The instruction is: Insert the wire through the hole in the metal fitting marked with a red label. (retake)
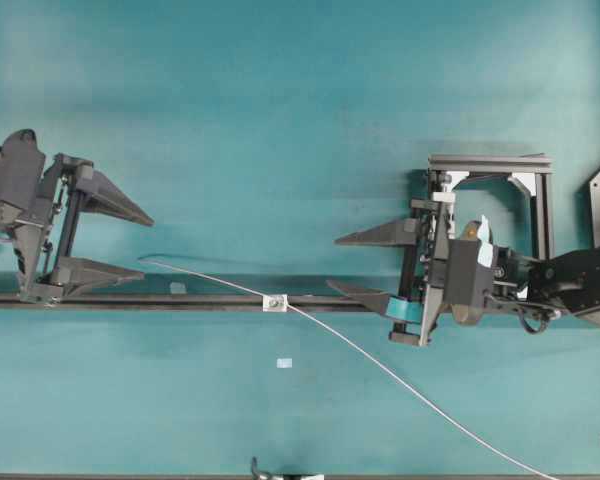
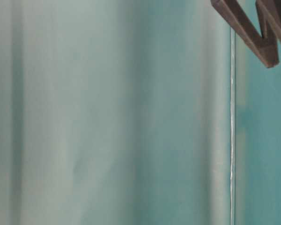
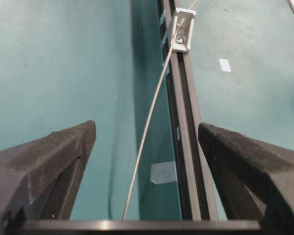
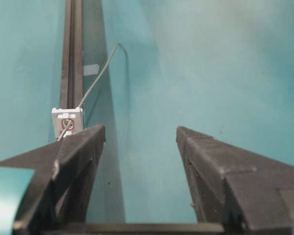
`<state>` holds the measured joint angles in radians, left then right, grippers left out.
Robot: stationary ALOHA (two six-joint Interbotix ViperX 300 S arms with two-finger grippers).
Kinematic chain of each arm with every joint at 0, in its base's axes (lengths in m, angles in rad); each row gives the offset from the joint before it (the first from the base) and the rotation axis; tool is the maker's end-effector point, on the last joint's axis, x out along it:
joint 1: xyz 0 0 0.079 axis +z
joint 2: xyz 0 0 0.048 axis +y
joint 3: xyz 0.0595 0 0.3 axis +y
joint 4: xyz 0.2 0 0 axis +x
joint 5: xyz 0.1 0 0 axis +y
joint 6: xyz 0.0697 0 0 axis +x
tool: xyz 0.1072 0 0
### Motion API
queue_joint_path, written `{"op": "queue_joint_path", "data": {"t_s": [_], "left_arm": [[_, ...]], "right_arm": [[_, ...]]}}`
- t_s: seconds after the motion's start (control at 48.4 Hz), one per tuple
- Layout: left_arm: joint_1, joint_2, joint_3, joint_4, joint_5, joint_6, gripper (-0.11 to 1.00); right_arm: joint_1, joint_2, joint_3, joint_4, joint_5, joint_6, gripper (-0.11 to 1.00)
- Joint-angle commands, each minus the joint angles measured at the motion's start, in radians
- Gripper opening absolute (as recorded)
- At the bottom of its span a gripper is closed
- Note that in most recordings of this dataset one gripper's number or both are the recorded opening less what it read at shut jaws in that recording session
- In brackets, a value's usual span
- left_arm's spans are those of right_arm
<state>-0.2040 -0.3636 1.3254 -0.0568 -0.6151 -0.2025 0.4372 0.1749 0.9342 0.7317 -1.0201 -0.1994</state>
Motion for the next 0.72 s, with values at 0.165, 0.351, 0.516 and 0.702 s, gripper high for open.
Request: {"op": "queue_joint_path", "data": {"t_s": [0.165,0.351,0.516,0.702], "left_arm": [[0.006,-0.009,-0.015,0.005,-0.006,0.002,0.68],[0.006,-0.009,-0.017,0.005,-0.006,0.002,0.68],[0.006,-0.009,-0.021,0.005,-0.006,0.002,0.68],[0.009,-0.009,-0.028,0.005,-0.006,0.005,0.68]], "right_arm": [[-0.003,-0.028,-0.005,-0.002,-0.008,0.0,0.69],[-0.003,-0.028,-0.005,0.0,-0.006,0.002,0.69],[-0.003,-0.028,-0.006,0.002,-0.006,0.009,0.69],[-0.011,-0.029,-0.005,0.003,-0.008,0.014,0.69]]}}
